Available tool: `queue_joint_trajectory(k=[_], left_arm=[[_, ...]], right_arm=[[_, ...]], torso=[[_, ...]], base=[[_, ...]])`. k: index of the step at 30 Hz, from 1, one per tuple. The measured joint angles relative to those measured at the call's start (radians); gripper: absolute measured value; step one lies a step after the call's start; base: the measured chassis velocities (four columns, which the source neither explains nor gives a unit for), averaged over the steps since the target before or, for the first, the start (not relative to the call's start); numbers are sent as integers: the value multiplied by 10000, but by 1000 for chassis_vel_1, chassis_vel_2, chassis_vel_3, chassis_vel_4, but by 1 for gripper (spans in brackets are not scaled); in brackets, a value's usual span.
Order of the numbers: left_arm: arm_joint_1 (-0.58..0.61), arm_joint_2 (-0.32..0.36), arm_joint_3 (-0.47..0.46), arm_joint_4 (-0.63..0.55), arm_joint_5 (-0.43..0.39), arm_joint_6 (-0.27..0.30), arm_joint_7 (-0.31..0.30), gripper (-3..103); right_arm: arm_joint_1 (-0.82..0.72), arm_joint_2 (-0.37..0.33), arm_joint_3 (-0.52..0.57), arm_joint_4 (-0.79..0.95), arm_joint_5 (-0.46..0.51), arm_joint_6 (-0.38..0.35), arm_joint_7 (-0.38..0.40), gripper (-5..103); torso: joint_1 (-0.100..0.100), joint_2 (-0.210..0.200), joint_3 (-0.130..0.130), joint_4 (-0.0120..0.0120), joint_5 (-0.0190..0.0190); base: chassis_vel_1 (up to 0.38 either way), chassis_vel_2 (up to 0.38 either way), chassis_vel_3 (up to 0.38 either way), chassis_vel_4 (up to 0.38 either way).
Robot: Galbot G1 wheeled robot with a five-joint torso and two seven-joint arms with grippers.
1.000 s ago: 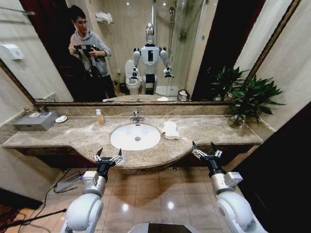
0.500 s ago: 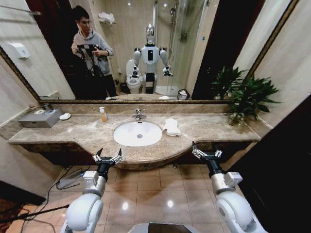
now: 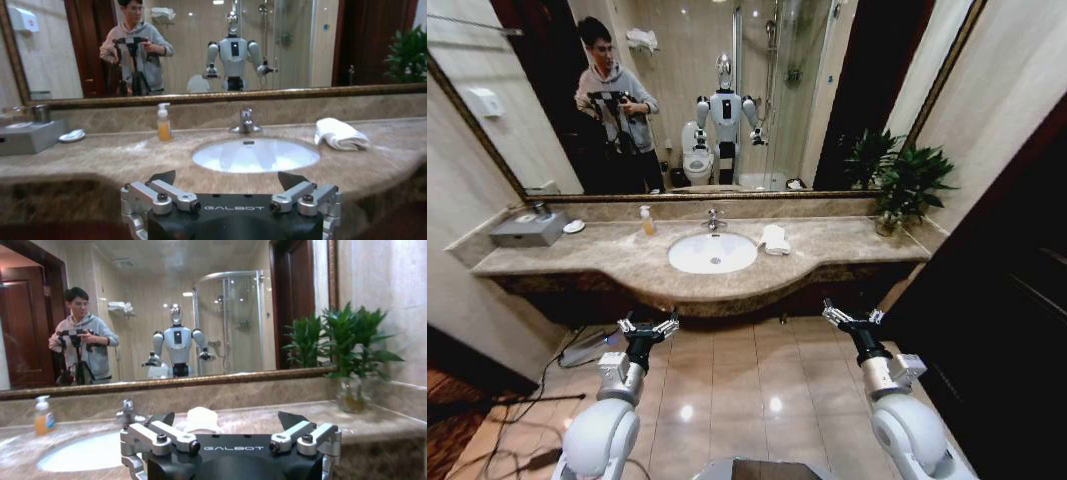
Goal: Pick up the towel from the sink counter and wipe the mirror surface.
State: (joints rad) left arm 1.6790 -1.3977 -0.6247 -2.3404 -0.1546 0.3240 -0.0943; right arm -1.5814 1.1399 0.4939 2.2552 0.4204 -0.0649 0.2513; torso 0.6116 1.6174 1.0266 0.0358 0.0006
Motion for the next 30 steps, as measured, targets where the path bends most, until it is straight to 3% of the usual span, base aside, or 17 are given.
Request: queue_joint_trajectory(k=[10,14,15,30], left_arm=[[1,0,0,1,0,0,-1,100],[-3,0,1,0,0,0,0,100],[-4,0,1,0,0,0,0,100],[-4,1,0,1,0,0,0,100]], right_arm=[[0,0,-2,1,0,0,-1,100],[0,0,-1,0,0,0,0,100],[4,0,-1,0,0,0,0,100],[4,0,-1,0,0,0,0,100]], torso=[[-6,4,-3,5,-5],[-4,2,-1,-5,-5],[5,-3,2,3,-3],[6,-7,2,2,-8]], base=[[275,-261,-278,276],[32,-34,-66,38],[-43,-37,61,-16],[-8,-8,17,0]])
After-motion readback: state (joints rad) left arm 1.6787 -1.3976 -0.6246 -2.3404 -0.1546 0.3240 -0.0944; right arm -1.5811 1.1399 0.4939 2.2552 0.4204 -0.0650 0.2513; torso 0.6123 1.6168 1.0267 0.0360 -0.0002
